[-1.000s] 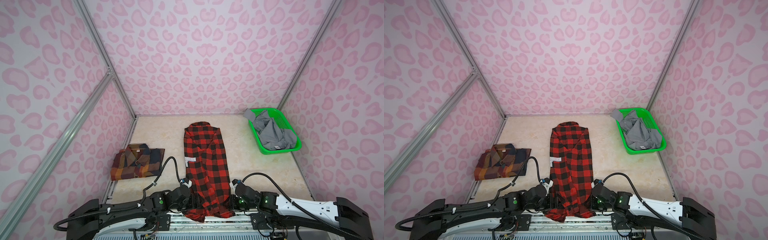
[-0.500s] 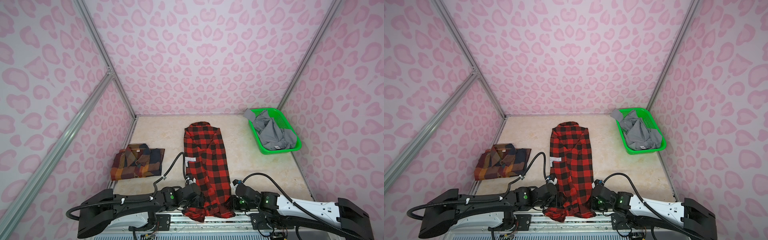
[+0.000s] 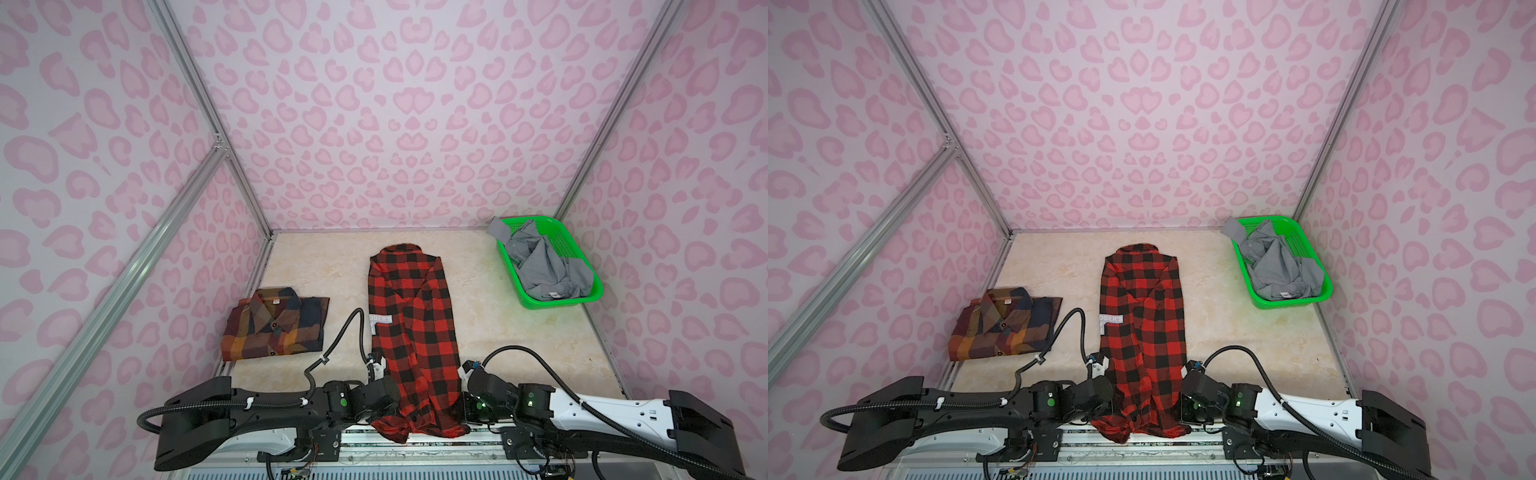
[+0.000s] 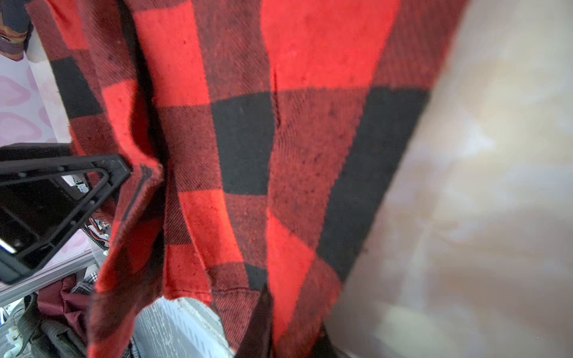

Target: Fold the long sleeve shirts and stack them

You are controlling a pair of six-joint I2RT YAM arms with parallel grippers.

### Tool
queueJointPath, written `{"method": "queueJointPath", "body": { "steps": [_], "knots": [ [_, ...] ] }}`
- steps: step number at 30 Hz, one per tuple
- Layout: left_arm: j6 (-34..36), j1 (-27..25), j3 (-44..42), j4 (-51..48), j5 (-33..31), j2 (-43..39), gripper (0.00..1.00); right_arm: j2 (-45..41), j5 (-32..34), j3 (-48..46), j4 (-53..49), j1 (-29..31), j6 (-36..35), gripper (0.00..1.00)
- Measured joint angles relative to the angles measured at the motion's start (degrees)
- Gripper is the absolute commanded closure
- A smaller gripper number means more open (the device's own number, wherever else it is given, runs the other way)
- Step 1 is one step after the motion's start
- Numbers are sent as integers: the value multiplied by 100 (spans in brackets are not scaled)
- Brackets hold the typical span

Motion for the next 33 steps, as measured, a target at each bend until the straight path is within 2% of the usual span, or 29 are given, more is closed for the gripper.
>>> {"method": "queueJointPath", "body": {
  "steps": [1,2,7,13,18,28,33],
  "knots": [
    [-44,0,-7,-94,39,-28,95,37,13,33,-9,20,-4,92],
    [-81,0,-7,-138,55,-50,96,68,15,61,-24,24,-9,93],
    [-184,-4,87,-511,219,-190,96,155,44,275,-177,52,-105,97],
    [-422,7,238,-1499,424,-704,96,201,118,737,-328,52,-251,100],
    [-573,131,544,-1928,470,-1027,96,396,195,1075,-415,48,-382,100],
    [-822,901,708,-2367,588,-1790,96,544,188,1609,-579,-179,-684,100],
    [-863,1316,811,-2350,636,-1799,96,662,120,1825,-610,-448,-850,100]
  ]
}}
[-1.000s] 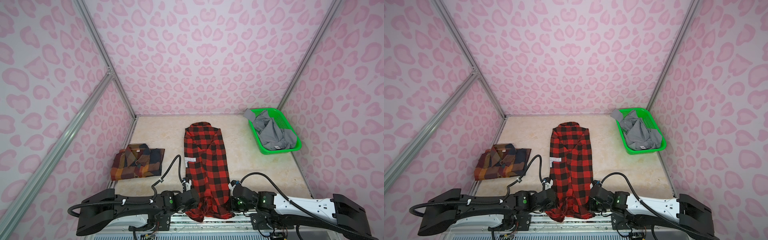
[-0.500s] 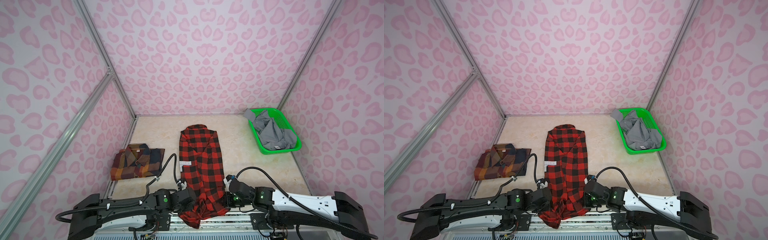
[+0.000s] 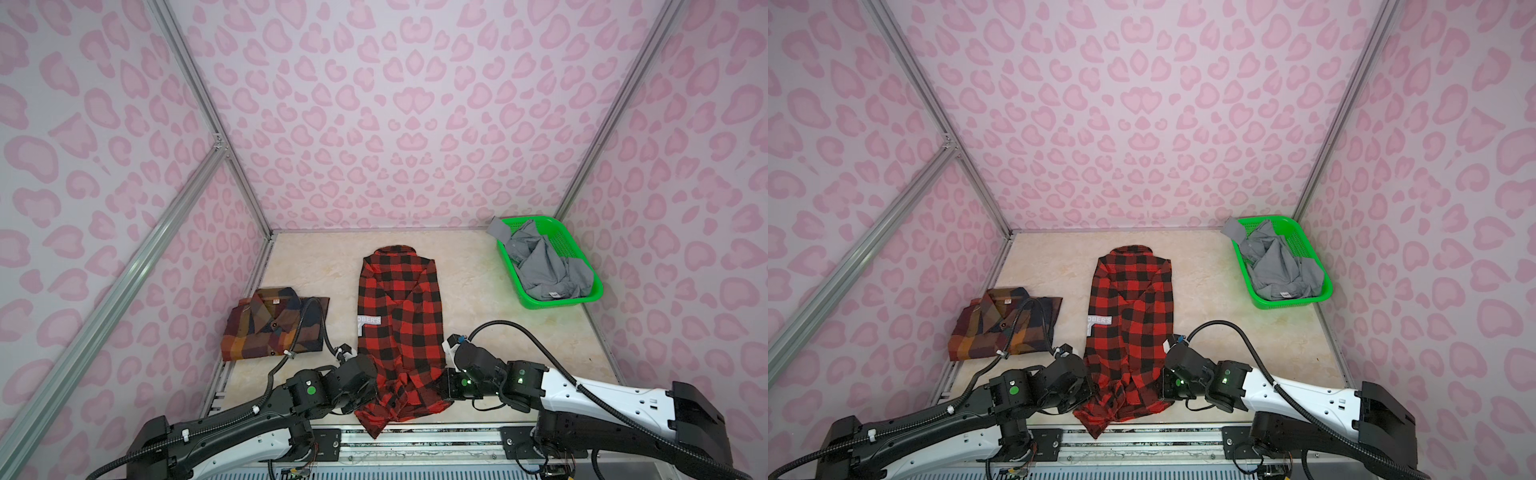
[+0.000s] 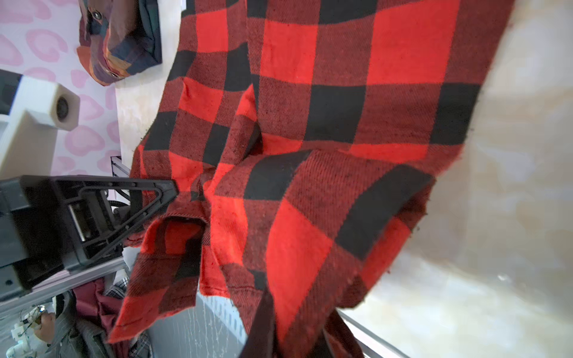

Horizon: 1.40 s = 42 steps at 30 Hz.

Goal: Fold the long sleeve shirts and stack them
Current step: 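Fold the lifted hem away from the robot over the shirt with both grippers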

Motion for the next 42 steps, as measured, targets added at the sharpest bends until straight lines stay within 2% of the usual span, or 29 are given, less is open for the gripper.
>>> {"method": "queueJointPath", "body": {
  "steps": [8,29,42],
  "knots": [
    [2,649,339,55,216,90,96,234,-214,326,-7,-352,-223,100],
    [-358,1589,918,179,758,826,97,745,-870,697,79,-1320,-597,100],
    [-195,2236,1182,203,1176,1622,97,1156,-1169,870,225,-1779,-774,100]
  ]
}}
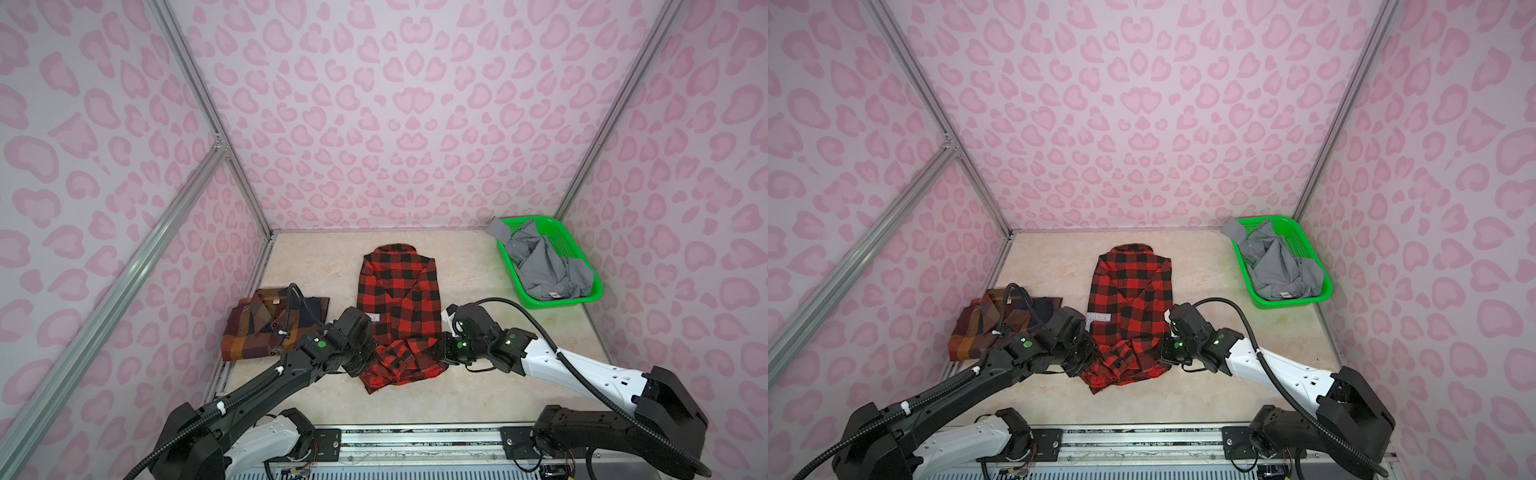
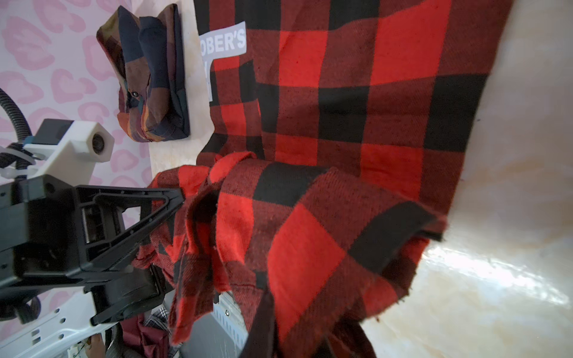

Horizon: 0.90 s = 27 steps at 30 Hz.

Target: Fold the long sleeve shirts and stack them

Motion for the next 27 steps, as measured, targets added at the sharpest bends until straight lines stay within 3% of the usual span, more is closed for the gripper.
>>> {"method": "queueJointPath", "body": {
  "steps": [8,17,27],
  "knots": [
    [247,348,129,96,188,494,97,380,-190,96,127,-236,-122,100],
    [647,750,258,184,411,973,86,953,-308,173,354,-402,-234,100],
    [1025,1034,538,229,581,1565,83,1250,-352,297,485,-511,-339,100]
  ]
}}
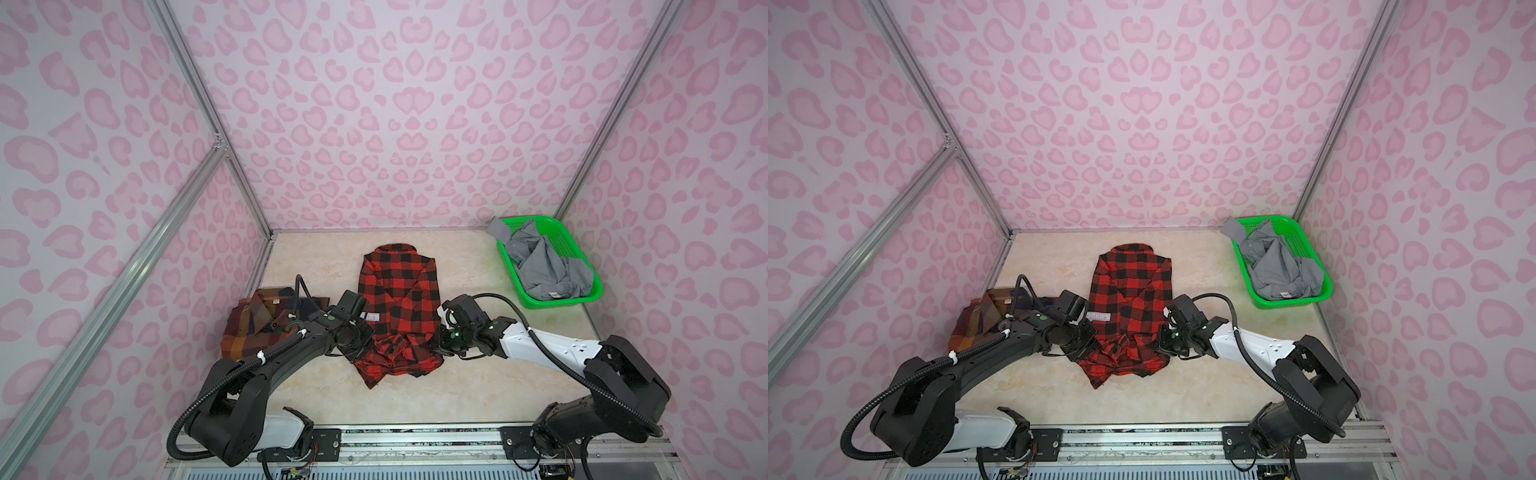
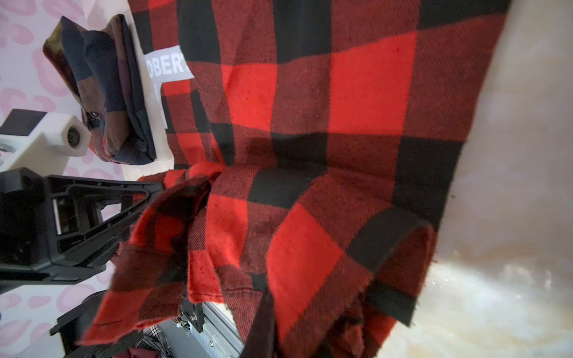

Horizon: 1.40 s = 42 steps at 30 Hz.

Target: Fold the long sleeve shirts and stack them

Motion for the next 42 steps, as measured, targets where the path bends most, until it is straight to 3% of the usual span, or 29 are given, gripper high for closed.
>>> {"method": "queueJointPath", "body": {
  "steps": [6,9,14,20,26,27,28,42],
  "knots": [
    [260,197,258,35,24,411,80,85,44,149,-2,-162,-131,100],
    [369,284,260,48,57,623,74,308,44,149,11,-256,-166,100],
    [516,345,280,109,114,870,65,584,96,151,39,-315,-308,90],
    [708,459,369,118,192,898,38,581,116,155,9,-319,-404,74],
    [929,520,525,-151,160,380,26,146,267,223,-328,-319,-579,61],
    [946,520,522,-232,146,247,15,61,284,195,-372,-319,-581,59],
    [990,520,511,-302,136,109,12,-26,308,155,-424,-310,-588,58],
    [1191,520,-560,-1217,-317,-2118,12,-1266,800,-439,-1029,144,-450,52]
  ]
}}
